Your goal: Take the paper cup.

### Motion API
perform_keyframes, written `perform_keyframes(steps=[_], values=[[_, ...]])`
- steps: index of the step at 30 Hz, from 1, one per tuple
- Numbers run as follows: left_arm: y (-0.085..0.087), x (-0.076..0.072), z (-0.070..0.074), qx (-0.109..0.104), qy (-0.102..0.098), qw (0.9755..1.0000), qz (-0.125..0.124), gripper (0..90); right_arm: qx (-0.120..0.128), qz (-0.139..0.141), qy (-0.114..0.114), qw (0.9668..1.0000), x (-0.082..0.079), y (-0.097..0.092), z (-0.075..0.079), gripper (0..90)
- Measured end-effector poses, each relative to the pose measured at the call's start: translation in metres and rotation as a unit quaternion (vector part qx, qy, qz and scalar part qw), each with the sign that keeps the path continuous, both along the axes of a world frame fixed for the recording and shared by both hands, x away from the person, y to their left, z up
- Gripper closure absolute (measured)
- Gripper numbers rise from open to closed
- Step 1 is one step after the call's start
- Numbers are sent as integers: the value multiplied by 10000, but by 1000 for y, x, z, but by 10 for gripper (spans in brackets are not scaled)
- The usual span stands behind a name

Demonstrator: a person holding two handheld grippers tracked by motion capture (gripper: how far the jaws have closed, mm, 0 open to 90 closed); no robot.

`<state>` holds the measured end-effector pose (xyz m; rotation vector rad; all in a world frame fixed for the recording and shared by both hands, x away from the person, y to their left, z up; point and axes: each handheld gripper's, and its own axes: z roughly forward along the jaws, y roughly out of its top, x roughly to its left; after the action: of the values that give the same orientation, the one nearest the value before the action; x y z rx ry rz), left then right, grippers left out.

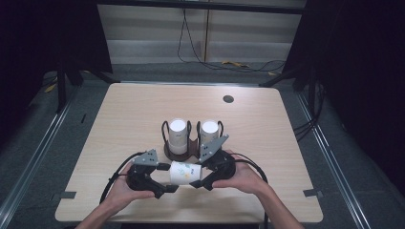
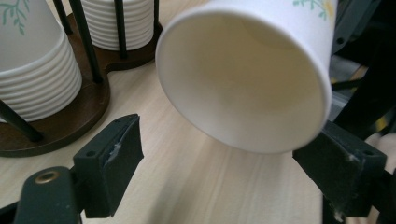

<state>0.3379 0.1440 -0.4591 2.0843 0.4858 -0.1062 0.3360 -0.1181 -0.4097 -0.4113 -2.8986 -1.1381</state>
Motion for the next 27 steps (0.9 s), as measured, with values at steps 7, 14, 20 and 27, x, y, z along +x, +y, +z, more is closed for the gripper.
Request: perform_keyframes(steps=[7, 14, 20, 27], values=[[6, 2, 3, -167, -110, 9997, 169, 159, 420, -337, -22, 9985, -3, -10, -4, 373], [12, 4, 7, -548, -35, 9982, 258, 174, 783, -577, 49, 9952, 0, -13, -11, 373], [15, 5, 10, -617, -120, 9974, 346, 168, 1099, -750, 77, 9911, 1, -17, -16, 372], [17, 7, 18, -783, -161, 9958, 455, 159, 1480, -924, 166, 9845, 3, -23, -18, 372]])
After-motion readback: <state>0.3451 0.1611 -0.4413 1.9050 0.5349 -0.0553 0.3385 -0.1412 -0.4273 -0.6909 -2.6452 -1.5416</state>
